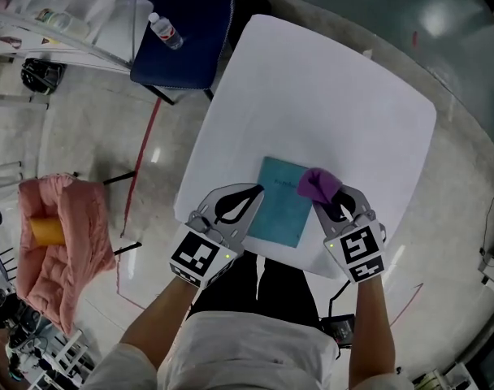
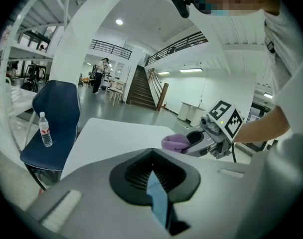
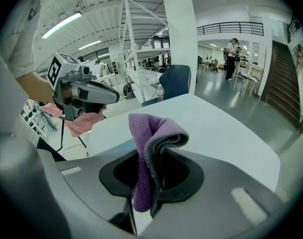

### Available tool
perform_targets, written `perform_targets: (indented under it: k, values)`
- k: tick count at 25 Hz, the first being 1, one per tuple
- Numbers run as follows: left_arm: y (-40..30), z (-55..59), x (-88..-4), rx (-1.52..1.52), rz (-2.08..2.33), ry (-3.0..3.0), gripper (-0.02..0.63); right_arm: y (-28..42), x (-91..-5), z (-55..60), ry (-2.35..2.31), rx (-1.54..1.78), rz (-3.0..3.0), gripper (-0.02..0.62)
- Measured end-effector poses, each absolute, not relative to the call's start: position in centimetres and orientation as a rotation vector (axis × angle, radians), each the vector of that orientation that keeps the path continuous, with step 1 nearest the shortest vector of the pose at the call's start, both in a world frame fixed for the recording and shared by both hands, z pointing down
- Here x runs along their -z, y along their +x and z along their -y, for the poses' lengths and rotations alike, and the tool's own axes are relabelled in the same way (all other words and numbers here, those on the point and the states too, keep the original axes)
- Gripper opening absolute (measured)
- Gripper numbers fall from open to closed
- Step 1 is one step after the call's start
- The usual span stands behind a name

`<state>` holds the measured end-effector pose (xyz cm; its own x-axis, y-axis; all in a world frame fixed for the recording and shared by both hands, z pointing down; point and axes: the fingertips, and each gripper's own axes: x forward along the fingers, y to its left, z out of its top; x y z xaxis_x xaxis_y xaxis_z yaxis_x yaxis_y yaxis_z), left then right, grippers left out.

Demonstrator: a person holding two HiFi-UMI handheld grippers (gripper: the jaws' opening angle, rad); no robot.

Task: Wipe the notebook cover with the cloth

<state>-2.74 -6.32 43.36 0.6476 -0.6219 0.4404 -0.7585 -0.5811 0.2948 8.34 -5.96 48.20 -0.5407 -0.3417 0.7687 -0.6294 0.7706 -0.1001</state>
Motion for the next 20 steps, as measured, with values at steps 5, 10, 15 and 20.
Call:
perform_targets:
  k: [5,10,15,20]
  values:
    - [-2.7,6.9,-45.0,-0.393,1.075,2.397,0.000,8.3,-49.7,6.5,0.703,-0.452,2.159,0.108]
    - [-3.0,6.7,-46.3,-0.384,1.078,2.387,0.000,7.8,-50.9,6.7,0.683,-0.432,2.144,0.108]
    - [-2.5,6.6,-48.2,-0.388,1.059,2.370,0.000,7.6,-52.4,7.2,0.644,-0.388,2.115,0.108]
    - [-2.5,6.4,-48.8,-0.389,1.052,2.367,0.000,7.3,-53.5,7.4,0.595,-0.323,2.076,0.108]
